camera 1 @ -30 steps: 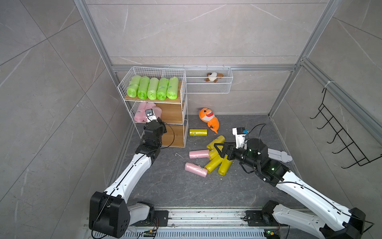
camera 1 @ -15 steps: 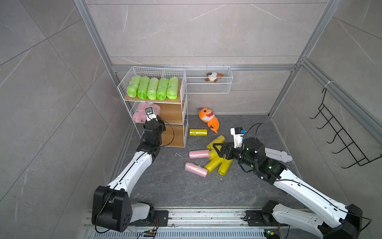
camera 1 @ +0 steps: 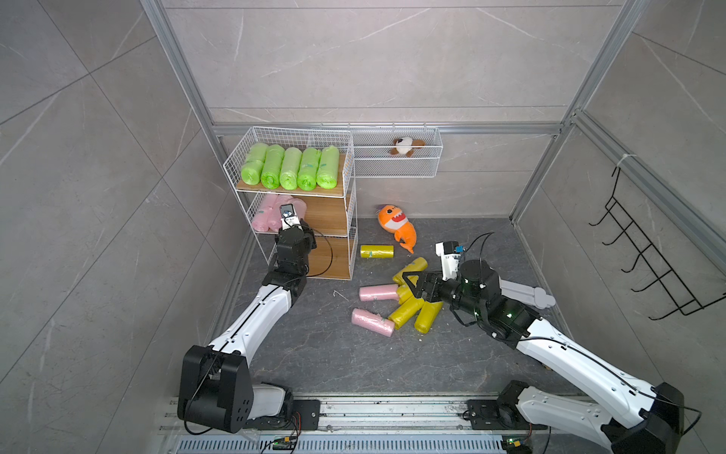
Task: Sort the rolls of trash bags by color and place them on the shelf
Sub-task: Place the roll of trash bags on the shelf.
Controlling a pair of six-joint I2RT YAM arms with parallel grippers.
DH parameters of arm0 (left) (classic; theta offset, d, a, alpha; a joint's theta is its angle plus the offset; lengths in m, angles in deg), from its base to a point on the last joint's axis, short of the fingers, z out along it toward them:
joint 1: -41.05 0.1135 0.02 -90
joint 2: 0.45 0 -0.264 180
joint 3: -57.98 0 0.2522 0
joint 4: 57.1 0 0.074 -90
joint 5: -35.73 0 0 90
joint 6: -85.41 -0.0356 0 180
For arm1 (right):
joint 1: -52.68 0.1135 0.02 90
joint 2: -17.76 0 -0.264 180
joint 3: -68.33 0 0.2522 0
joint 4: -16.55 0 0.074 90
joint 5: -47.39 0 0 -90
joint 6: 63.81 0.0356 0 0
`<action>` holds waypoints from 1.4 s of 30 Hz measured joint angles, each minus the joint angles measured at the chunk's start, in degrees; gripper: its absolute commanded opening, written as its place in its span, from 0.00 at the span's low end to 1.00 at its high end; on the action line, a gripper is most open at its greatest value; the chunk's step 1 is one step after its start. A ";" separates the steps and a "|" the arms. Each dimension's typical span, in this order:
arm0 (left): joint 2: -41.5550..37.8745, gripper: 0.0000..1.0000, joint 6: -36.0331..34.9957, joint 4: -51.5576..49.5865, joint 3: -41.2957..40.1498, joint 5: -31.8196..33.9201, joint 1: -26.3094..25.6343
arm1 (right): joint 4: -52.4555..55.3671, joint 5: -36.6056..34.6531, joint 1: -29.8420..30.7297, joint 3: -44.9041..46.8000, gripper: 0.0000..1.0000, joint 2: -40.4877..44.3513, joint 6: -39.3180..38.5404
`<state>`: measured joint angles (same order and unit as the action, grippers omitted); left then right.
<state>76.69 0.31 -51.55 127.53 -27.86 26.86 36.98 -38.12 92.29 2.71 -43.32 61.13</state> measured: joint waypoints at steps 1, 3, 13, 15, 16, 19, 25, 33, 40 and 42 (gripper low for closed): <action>0.17 0.39 0.00 0.24 0.02 0.00 0.00 | 0.00 0.00 0.00 0.00 0.88 0.00 0.00; 0.26 0.44 0.00 0.37 0.02 -0.02 0.00 | 0.00 0.00 0.00 0.00 0.88 0.00 0.00; -0.70 0.72 1.60 -2.43 0.39 -0.74 0.46 | 0.00 0.00 0.00 0.00 0.88 -0.11 0.68; -1.95 0.74 2.25 -3.65 0.48 -1.49 0.48 | 0.00 0.00 0.00 0.00 0.88 -0.09 0.98; -2.75 0.76 2.58 -4.33 0.48 -1.70 0.48 | 0.00 0.00 0.00 0.00 0.88 -0.09 1.09; -5.22 0.78 3.63 -6.05 0.63 -2.58 0.48 | 0.00 0.00 0.00 0.00 0.87 -0.09 1.40; -10.73 0.68 5.99 -10.58 0.66 -2.82 0.79 | -0.07 0.00 0.00 0.13 0.87 -0.09 1.51; -15.37 0.23 11.45 -13.60 0.55 -10.01 4.31 | -0.70 0.07 0.00 0.79 0.87 -0.70 1.95; -11.41 0.17 12.68 -14.60 0.55 -14.56 6.93 | -1.09 0.04 0.00 0.90 0.87 -1.18 1.95; -10.19 0.16 12.79 -14.69 0.55 -15.04 7.21 | -1.22 0.04 0.00 0.92 0.87 -1.18 1.95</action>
<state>66.51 13.10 -66.23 128.08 -42.90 34.07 35.76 -38.07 92.29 3.63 -44.50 63.08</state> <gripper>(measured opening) 0.168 0.875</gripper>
